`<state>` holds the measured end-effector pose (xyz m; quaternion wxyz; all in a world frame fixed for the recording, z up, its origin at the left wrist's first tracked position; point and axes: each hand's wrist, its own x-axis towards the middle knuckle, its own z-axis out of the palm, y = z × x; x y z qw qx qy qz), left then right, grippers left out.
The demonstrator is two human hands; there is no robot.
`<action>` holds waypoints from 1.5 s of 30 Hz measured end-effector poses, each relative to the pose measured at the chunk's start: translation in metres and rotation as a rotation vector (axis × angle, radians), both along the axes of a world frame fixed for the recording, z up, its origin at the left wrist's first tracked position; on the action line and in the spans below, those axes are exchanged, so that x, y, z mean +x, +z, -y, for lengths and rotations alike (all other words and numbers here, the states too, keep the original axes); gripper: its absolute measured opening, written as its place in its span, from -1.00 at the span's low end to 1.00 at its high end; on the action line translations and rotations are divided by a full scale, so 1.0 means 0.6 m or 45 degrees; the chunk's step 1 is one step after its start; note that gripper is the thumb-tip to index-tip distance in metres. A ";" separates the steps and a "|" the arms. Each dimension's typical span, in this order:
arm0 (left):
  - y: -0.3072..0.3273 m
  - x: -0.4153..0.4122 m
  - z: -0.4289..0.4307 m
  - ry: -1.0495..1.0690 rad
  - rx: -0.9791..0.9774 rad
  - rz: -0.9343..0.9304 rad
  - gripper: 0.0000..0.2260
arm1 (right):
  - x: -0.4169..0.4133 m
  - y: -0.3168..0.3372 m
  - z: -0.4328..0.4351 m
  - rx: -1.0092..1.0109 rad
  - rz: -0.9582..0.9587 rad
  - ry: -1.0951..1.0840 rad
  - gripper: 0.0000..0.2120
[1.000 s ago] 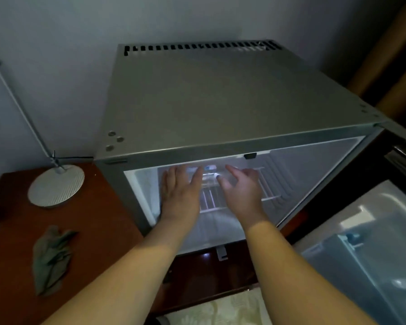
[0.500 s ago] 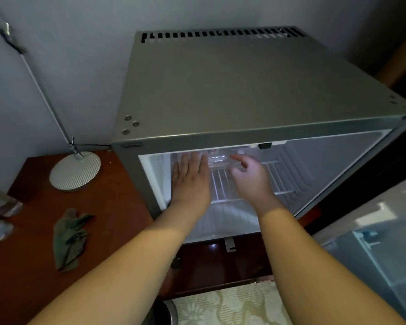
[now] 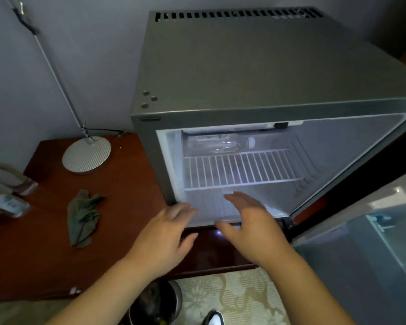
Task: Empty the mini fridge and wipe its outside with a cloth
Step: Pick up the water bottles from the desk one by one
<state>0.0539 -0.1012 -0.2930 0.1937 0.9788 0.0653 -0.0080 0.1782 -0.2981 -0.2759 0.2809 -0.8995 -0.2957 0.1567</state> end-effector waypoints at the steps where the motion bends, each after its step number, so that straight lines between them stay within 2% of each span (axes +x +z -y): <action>1: -0.005 -0.030 -0.018 0.064 0.012 -0.039 -0.49 | -0.024 0.001 -0.007 -0.057 -0.014 0.080 -0.31; 7: -0.012 -0.174 -0.132 0.370 0.142 -0.199 -0.38 | -0.137 -0.017 -0.140 -0.197 -0.023 0.581 -0.31; 12: -0.008 -0.298 -0.258 0.598 0.282 -0.233 -0.37 | -0.196 -0.046 -0.314 -0.263 0.071 0.829 -0.25; 22: -0.005 -0.495 -0.578 0.845 0.250 -0.191 -0.34 | -0.321 -0.040 -0.685 -0.356 0.203 0.943 -0.25; 27: -0.021 -0.537 -0.717 0.860 0.219 -0.167 -0.30 | -0.359 -0.029 -0.833 -0.345 0.253 0.917 -0.24; 33: -0.047 -0.542 -0.805 0.886 0.095 -0.135 -0.25 | -0.385 -0.019 -0.982 -0.261 0.362 0.883 -0.27; 36: -0.057 -0.540 -0.824 0.874 0.039 -0.130 -0.25 | -0.380 -0.027 -1.039 -0.355 0.410 0.885 -0.36; 40: -0.065 -0.533 -0.830 0.827 0.013 -0.143 -0.23 | -0.365 -0.057 -1.078 -0.522 0.401 0.943 -0.66; 42: -0.066 -0.527 -0.830 0.794 0.000 -0.162 -0.22 | -0.359 -0.068 -1.082 -0.516 0.346 0.932 -0.81; 45: -0.071 -0.514 -0.829 0.736 -0.001 -0.180 -0.19 | -0.355 -0.066 -1.063 -0.468 0.350 0.874 -0.85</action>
